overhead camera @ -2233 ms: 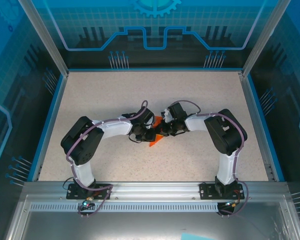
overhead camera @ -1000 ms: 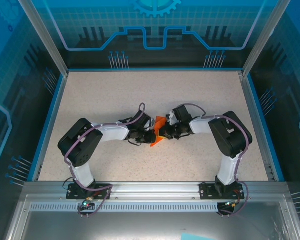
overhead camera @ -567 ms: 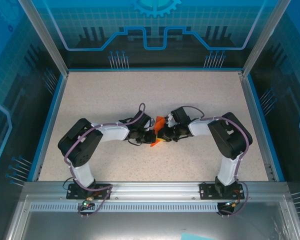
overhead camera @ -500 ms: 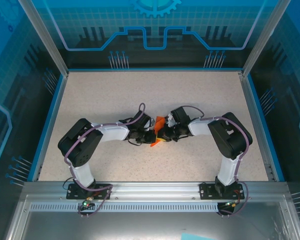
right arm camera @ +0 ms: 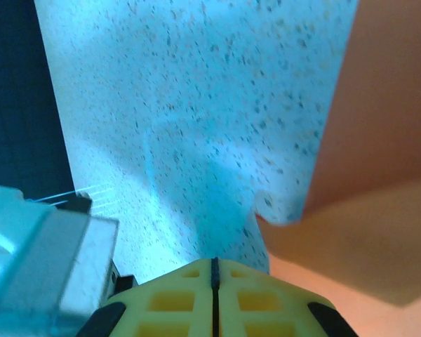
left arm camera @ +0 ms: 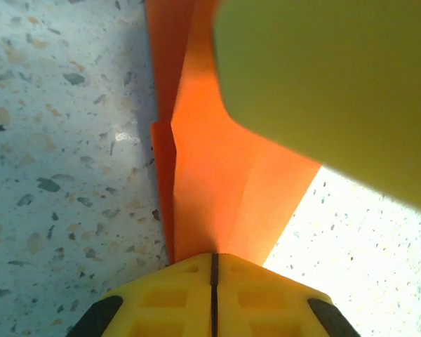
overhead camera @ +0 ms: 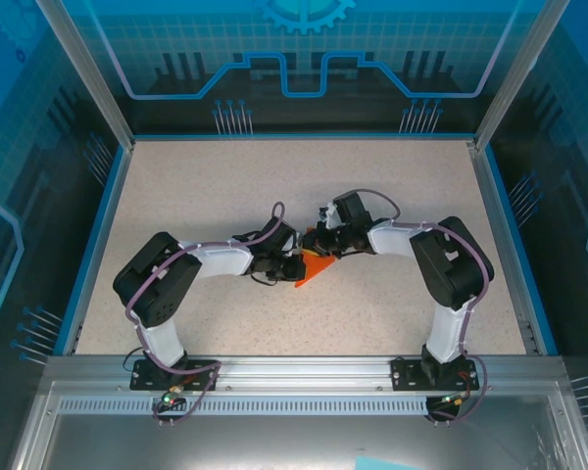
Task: Fold a paper plane with a square sheet of paper (pick it up from the middle)
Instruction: Fourth fold the wing at the center of the table.
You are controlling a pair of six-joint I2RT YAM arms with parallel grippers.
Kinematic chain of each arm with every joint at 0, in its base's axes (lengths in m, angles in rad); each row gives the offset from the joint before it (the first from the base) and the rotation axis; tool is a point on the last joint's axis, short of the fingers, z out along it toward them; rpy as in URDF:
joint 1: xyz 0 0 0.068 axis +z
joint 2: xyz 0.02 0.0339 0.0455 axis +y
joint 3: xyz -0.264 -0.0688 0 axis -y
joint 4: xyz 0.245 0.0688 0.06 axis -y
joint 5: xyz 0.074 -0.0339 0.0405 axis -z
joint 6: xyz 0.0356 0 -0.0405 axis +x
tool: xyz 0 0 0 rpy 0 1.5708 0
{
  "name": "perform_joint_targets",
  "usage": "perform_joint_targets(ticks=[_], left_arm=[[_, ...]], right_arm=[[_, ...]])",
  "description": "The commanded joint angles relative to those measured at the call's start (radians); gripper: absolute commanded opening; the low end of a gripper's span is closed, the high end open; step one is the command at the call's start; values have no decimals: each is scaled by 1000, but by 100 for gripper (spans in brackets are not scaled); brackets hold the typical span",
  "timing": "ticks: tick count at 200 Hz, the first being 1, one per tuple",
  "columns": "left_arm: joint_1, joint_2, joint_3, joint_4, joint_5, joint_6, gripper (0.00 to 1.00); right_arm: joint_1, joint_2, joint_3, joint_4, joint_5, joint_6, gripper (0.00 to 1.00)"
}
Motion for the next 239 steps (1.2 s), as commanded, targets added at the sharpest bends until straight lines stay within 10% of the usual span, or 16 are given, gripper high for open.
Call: perform_joint_targets(ticks=[1,239], left_arm=[[-19,31,-49,-141,2,17,8],[-19,30,-57,-187,-1,32,9]], right_arm=[[-4,63,12,3,-9,11,8],[-152,210,195,-178,158,-181,9]])
